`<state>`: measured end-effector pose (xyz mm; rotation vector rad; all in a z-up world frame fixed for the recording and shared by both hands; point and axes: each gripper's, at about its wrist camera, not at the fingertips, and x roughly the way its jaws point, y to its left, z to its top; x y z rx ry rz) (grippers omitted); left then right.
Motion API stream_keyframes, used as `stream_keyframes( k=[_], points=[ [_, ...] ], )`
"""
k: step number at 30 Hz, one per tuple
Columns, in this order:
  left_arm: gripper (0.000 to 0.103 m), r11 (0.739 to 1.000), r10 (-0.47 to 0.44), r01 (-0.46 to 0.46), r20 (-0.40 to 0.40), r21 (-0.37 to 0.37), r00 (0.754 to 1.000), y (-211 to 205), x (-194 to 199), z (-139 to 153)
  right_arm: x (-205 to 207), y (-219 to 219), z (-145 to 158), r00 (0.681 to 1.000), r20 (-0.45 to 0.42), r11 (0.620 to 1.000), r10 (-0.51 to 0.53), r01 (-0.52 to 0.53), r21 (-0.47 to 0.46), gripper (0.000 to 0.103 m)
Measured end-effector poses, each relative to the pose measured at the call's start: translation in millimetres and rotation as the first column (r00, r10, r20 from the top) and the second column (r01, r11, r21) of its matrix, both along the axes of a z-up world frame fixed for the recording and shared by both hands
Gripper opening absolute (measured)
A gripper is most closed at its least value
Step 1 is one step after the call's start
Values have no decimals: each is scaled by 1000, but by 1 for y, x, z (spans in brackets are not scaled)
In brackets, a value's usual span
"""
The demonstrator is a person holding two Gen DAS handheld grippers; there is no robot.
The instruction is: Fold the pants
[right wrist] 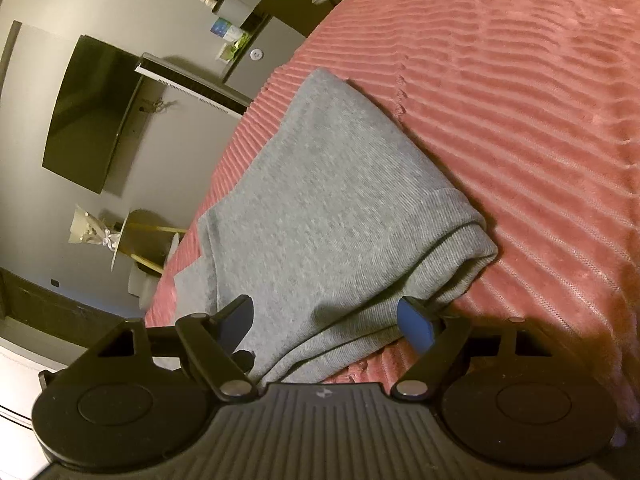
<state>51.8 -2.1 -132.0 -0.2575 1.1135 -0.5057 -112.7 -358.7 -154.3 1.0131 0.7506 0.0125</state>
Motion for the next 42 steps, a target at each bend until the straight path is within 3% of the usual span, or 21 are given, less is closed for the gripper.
stream_keyframes(
  k=[5, 11, 17, 24, 26, 28, 32, 35, 37, 39, 42],
  points=[
    [20, 1000, 9, -9, 19, -10, 1000, 2, -3, 5, -4, -4, -2, 1000, -4, 999, -24, 24, 26, 80],
    [18, 999, 31, -29, 63, -39, 998, 8, -12, 20, 2, 5, -6, 998, 8, 992, 57, -58, 116, 81],
    [17, 995, 76, -71, 86, -63, 993, 22, -22, 32, 14, 19, 0, 994, 45, 990, 100, -104, 95, 84],
    [16, 995, 104, -103, 103, -20, 989, 28, -28, 32, 9, 3, -6, 999, -27, 995, 42, -39, 92, 87],
    [16, 995, 94, -96, 134, 9, 986, 25, -31, 34, 3, 1, -2, 998, -6, 993, 55, -55, 104, 87],
    [17, 995, 72, -80, 116, 63, 991, 19, -28, 26, -3, -1, 7, 997, 27, 993, 74, -76, 89, 87],
    [30, 991, 109, -112, 47, 68, 993, 23, -19, 16, -6, -7, 24, 996, 75, 998, 55, -53, -25, 88],
    [47, 982, 147, -157, 99, 108, 984, 27, -21, 26, 4, -8, 31, 998, 58, 990, 16, -8, -140, 88],
    [49, 976, 150, -171, 151, 138, 977, 27, -21, 34, 14, -5, 31, 999, 33, 972, 1, 6, -234, 87],
    [55, 971, 130, -169, 221, 170, 967, 25, -16, 45, 29, 6, 28, 1000, -16, 931, 3, -8, -365, 87],
    [81, 965, 119, -184, 314, 186, 942, 20, -4, 60, 48, 30, 15, 993, -113, 819, 40, -98, -565, 87]
  ],
)
